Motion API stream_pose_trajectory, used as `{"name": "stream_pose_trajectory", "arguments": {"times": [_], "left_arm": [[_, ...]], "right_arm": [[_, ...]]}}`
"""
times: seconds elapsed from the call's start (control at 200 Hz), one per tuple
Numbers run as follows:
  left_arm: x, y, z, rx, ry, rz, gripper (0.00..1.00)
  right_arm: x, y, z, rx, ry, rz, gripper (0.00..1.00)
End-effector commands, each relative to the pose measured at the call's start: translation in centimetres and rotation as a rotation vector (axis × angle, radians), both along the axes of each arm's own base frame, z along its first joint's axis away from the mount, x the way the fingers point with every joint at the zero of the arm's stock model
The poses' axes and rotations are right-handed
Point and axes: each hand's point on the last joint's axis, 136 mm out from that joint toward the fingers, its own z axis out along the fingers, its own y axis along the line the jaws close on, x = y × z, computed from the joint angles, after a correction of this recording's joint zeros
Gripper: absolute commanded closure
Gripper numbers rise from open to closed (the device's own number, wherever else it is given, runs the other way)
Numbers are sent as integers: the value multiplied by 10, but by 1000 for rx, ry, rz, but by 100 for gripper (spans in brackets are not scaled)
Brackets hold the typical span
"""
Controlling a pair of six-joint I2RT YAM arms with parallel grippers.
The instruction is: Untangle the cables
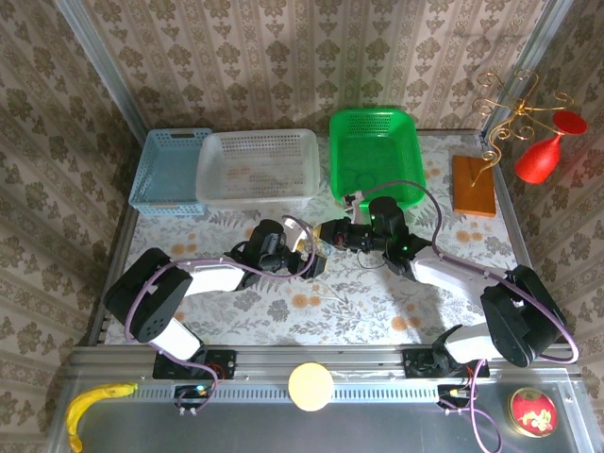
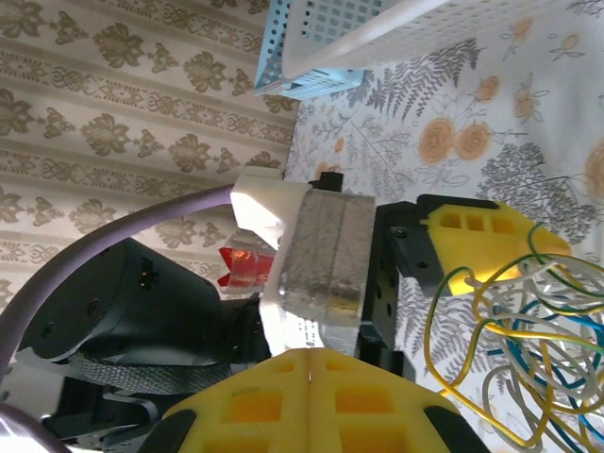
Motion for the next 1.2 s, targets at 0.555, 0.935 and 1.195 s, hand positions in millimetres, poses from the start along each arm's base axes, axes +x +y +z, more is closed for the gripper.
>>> {"name": "stream_pose_trajectory", "arguments": {"times": [0.555,0.935,1.195], "left_arm": [[-14,16,-27,3,38,27,92],[-19,17,-25,-20,50,23,83],[-23,11,-19,-27,83,-13,50]], "right_arm": [[11,-41,109,143,-168,-158,100],[12,-58,94,22,-190,-194,100],[10,-64,10,-146,-92,-191,96]]}}
